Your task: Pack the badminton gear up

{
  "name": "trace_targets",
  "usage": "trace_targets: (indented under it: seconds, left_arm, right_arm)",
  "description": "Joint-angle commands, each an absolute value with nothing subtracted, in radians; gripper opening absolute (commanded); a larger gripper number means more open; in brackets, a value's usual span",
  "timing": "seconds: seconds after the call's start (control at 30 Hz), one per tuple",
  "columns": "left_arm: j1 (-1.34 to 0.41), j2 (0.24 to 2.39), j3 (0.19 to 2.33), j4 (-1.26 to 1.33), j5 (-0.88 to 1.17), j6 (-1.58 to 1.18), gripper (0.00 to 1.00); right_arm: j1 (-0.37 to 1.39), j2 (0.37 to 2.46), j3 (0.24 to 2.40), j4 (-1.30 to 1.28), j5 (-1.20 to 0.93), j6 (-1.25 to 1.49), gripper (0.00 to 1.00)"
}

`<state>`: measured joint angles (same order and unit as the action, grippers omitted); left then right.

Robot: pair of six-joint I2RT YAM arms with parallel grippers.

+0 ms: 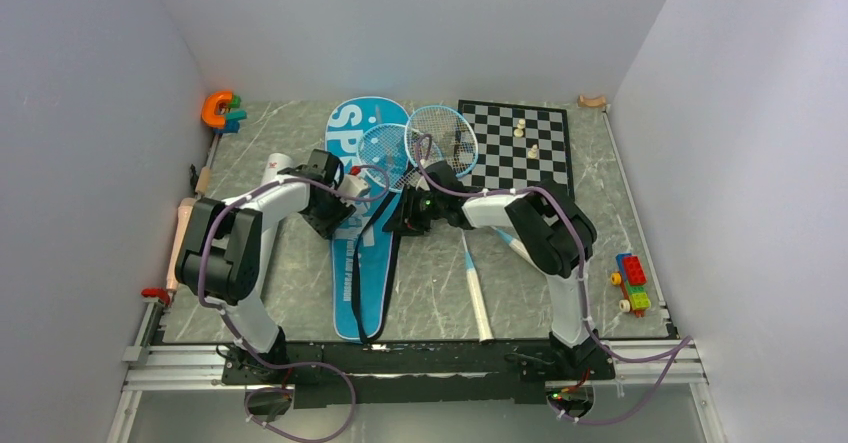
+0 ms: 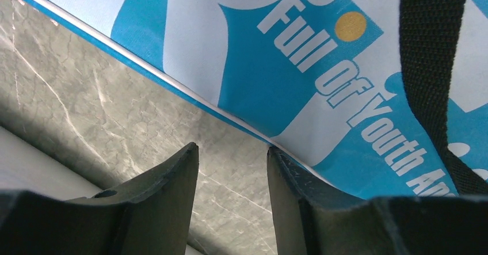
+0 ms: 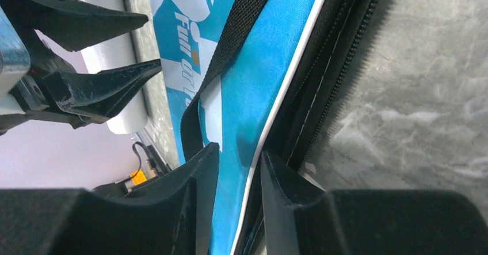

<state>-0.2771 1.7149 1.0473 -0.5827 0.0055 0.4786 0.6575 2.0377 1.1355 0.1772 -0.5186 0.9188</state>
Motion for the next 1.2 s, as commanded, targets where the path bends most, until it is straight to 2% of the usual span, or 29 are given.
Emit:
trace_targets:
  seconds: [0.0,0.13,0.33,0.47,0.53,0.57,0.6,0.63,0.9,1.17]
  left_arm:
    - [-0.303,1.723,1.026,-0.565,0.053,0.497,0.51]
    - [-0.306,1.721,1.024,-0.569,0.073,0.494,0.49]
    - [-0.299,1.604,1.098,-0.672,0.083,0.470,0.45]
    - [-0.295,1.475,1.202,-0.813,0.124,0.437,0.49]
    - [-0.295,1.413,1.250,-0.870,0.156,0.420,0.58]
    - [-0.292,1.383,1.270,-0.891,0.173,0.410,0.69]
    - [-0.291,1.356,1.281,-0.905,0.198,0.403,0.95]
    - [-0.290,1.328,1.282,-0.910,0.225,0.395,0.99]
    - [-0.284,1.235,1.140,-0.878,0.497,0.491,0.99]
    - [-0.304,1.148,0.984,-0.755,0.379,0.517,0.99]
  right_arm:
    - [0.659,2.066,1.171,0.327,-0.586,0.988,0.34]
    - [0.663,2.075,1.207,0.321,-0.591,0.984,0.24]
    - [0.673,2.043,1.239,0.253,-0.566,0.935,0.00]
    - [0.693,2.025,1.273,0.199,-0.547,0.896,0.00]
    - [0.709,2.022,1.303,0.169,-0.545,0.873,0.00]
    - [0.716,2.023,1.330,0.148,-0.541,0.859,0.00]
    - [0.729,2.022,1.348,0.130,-0.538,0.845,0.00]
    - [0.738,2.022,1.368,0.110,-0.534,0.830,0.00]
    - [0.779,2.016,1.463,0.055,-0.548,0.796,0.00]
    - [0.795,2.020,1.525,0.065,-0.593,0.852,0.00]
